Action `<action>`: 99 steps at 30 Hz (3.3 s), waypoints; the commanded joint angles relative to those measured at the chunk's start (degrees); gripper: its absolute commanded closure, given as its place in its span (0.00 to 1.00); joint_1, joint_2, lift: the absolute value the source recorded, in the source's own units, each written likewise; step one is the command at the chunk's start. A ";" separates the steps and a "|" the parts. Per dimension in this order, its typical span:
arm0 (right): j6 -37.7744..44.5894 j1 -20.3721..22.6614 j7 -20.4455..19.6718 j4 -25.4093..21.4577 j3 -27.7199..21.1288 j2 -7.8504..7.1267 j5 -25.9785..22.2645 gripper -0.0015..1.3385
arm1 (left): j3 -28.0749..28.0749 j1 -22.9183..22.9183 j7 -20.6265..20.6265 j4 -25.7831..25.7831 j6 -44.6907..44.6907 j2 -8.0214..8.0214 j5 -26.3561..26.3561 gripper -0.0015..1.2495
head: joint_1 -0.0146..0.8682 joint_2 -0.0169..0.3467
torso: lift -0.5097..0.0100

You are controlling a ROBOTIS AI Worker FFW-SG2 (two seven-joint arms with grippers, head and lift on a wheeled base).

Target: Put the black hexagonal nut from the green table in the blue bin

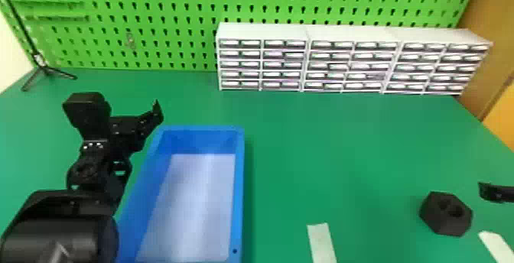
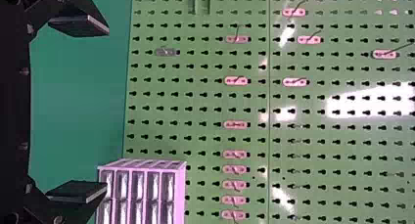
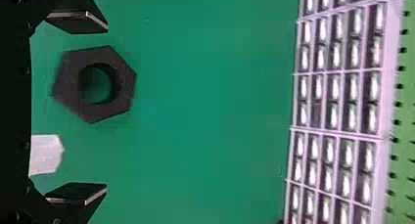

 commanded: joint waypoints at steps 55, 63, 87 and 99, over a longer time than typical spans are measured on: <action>3.98 -2.00 31.96 7.34 12.06 -4.95 33.35 0.11 | -0.06 -0.05 0.03 -0.16 0.39 0.93 0.58 0.13 | 0.79 0.12 | 0.80; 3.98 -2.26 31.96 7.42 12.15 -5.04 33.35 0.11 | -0.06 -0.14 0.03 -0.16 0.39 0.93 0.58 0.13 | 0.79 0.12 | 0.80; 3.98 -1.65 32.31 7.95 12.06 -4.60 33.44 0.11 | 0.12 0.04 0.03 -0.16 0.39 1.01 0.67 0.13 | 0.79 0.12 | 0.80; 3.98 -1.47 32.75 8.13 12.15 -4.51 33.88 0.11 | 0.12 0.04 0.03 -0.16 0.39 1.01 0.67 0.13 | 0.79 0.12 | 0.80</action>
